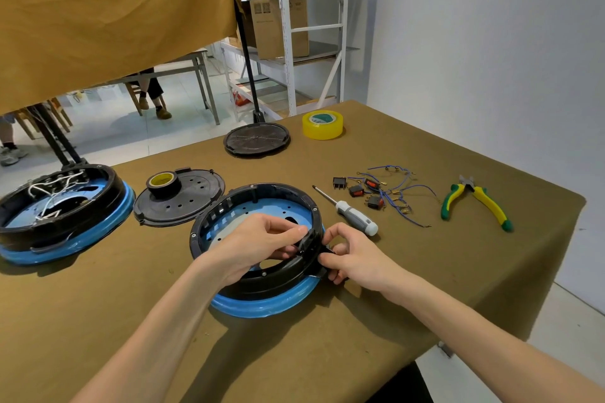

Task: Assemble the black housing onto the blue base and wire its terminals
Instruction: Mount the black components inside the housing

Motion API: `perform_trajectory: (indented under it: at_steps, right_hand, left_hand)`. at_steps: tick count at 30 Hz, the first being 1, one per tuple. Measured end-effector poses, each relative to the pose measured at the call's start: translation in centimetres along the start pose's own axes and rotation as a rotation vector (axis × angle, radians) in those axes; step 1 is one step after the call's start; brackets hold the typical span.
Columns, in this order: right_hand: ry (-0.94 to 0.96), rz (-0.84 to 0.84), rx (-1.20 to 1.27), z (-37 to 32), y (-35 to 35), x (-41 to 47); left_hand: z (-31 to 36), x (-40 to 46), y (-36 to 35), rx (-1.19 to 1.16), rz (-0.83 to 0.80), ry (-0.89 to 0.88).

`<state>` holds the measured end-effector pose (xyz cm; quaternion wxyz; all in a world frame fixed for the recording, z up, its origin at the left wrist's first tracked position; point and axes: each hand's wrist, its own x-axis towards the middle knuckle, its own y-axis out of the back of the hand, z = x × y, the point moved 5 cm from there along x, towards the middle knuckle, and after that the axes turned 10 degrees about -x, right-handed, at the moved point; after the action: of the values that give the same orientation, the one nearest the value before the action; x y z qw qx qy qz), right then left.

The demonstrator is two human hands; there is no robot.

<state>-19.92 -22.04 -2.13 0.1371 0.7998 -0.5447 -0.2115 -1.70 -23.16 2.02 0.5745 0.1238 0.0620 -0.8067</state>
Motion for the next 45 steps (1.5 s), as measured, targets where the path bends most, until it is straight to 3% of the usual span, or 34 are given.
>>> perform_trajectory:
  at_steps: [17, 22, 27, 31, 33, 37, 45]
  right_hand:
    - [0.009, -0.029, 0.022, 0.4, -0.1, 0.1]
    - [-0.118, -0.112, 0.153, 0.0, 0.6, 0.3]
    - [-0.135, -0.083, -0.003, -0.7, 0.4, 0.8]
    - [-0.149, -0.06, -0.029, -0.7, 0.2, 0.7]
    - [-0.152, -0.026, -0.072, -0.7, 0.0, 0.9]
    - [-0.179, -0.002, -0.07, -0.6, 0.0, 1.7]
    - [-0.221, 0.076, -0.033, -1.5, 0.9, 2.6]
  left_hand:
    - [-0.4, 0.3, 0.3, 0.061, -0.008, 0.023]
    - [-0.6, 0.6, 0.6, 0.118, 0.021, 0.044]
    - [-0.7, 0.7, 0.9, 0.183, 0.041, 0.031]
    - [-0.8, 0.7, 0.6, 0.045, 0.015, 0.084]
    - [-0.3, 0.5, 0.9, -0.039, 0.112, -0.023]
    - [1.1, -2.0, 2.6, 0.448, 0.317, -0.406]
    - [-1.1, -4.1, 2.4, 0.925, 0.522, -0.594]
